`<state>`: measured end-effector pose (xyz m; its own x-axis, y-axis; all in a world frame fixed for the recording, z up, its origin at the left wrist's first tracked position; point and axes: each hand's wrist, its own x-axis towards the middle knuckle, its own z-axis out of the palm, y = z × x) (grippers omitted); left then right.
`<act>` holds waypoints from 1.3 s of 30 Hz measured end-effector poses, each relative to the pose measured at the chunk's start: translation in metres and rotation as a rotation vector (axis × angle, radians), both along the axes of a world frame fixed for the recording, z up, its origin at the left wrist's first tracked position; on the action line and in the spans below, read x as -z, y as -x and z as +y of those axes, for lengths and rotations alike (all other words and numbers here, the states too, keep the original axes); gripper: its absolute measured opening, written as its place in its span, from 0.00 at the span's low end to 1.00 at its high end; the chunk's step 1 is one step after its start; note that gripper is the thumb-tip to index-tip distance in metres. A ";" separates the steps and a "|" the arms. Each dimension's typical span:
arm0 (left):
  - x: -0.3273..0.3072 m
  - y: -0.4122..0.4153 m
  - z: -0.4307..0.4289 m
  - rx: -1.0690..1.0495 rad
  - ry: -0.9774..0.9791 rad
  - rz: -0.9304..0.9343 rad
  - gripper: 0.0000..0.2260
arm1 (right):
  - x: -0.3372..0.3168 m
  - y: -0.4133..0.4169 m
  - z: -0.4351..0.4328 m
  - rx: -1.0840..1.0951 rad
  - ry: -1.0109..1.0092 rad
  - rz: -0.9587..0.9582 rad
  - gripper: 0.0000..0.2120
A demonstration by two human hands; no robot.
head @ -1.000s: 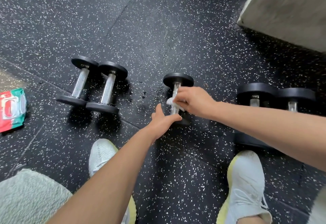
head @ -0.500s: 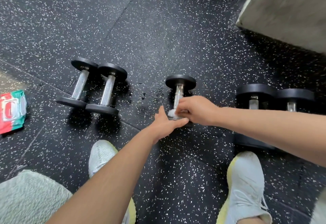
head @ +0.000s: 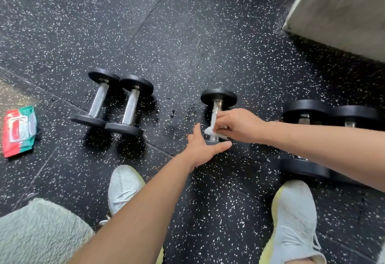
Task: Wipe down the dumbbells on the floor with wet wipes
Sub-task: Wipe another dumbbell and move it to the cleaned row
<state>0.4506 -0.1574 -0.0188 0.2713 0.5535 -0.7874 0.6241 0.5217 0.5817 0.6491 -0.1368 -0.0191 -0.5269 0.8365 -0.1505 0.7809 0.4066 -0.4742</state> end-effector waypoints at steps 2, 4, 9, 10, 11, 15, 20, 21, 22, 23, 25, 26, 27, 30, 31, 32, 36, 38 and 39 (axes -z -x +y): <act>0.001 0.002 0.000 -0.010 -0.001 -0.008 0.60 | 0.002 0.000 0.007 0.071 -0.004 0.025 0.02; 0.003 0.002 0.000 -0.019 0.000 -0.016 0.61 | 0.003 -0.002 0.014 0.212 -0.027 0.064 0.03; -0.002 -0.007 -0.001 -0.050 -0.008 -0.023 0.55 | 0.004 -0.001 0.007 0.192 -0.065 0.019 0.03; -0.002 -0.008 -0.001 -0.053 0.004 -0.029 0.53 | 0.005 0.000 0.001 0.105 -0.053 -0.003 0.03; -0.002 -0.010 0.000 -0.049 0.016 -0.033 0.51 | 0.005 0.000 -0.002 0.041 -0.034 -0.019 0.03; 0.001 -0.008 0.002 -0.054 0.049 -0.023 0.51 | 0.004 -0.003 0.008 0.128 -0.021 0.025 0.03; -0.001 -0.016 -0.003 -0.106 0.083 0.010 0.59 | -0.001 -0.007 0.016 0.325 -0.052 0.042 0.04; -0.001 -0.019 -0.006 -0.111 0.084 0.015 0.62 | -0.002 -0.006 0.010 0.259 -0.048 0.015 0.04; -0.001 -0.023 -0.008 -0.113 0.076 0.013 0.63 | -0.002 -0.006 0.004 0.176 -0.038 -0.018 0.04; -0.001 -0.027 -0.011 -0.112 0.062 0.019 0.62 | -0.001 -0.007 -0.003 0.103 -0.019 -0.042 0.03; -0.001 -0.032 -0.017 -0.124 0.017 0.050 0.58 | 0.001 -0.009 -0.008 0.035 0.021 -0.060 0.03; -0.001 -0.034 -0.017 -0.121 0.008 0.069 0.58 | 0.001 -0.011 -0.006 0.038 0.021 -0.059 0.02; -0.001 -0.032 -0.015 -0.120 0.023 0.085 0.59 | 0.003 -0.012 -0.003 0.064 0.014 -0.044 0.02; 0.003 -0.027 -0.008 -0.110 0.105 0.088 0.70 | 0.003 -0.012 0.007 0.230 -0.045 0.031 0.02; 0.006 -0.026 -0.006 -0.101 0.137 0.099 0.73 | 0.003 -0.011 0.007 0.268 -0.066 0.043 0.02; 0.007 -0.025 -0.004 -0.093 0.159 0.102 0.74 | 0.004 -0.010 0.007 0.283 -0.075 0.041 0.02; 0.003 -0.031 -0.006 -0.091 0.116 0.098 0.67 | -0.003 -0.010 -0.007 0.147 -0.037 -0.008 0.02; 0.001 -0.031 -0.006 -0.090 0.106 0.106 0.65 | -0.006 -0.006 -0.014 0.038 0.031 -0.067 0.03; 0.001 -0.029 -0.006 -0.086 0.104 0.103 0.66 | -0.006 -0.003 -0.016 0.002 0.065 -0.101 0.04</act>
<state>0.4799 -0.1632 -0.0196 0.1414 0.4849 -0.8630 0.6278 0.6301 0.4569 0.6518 -0.1527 -0.0133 -0.5043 0.8245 -0.2566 0.8270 0.3756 -0.4184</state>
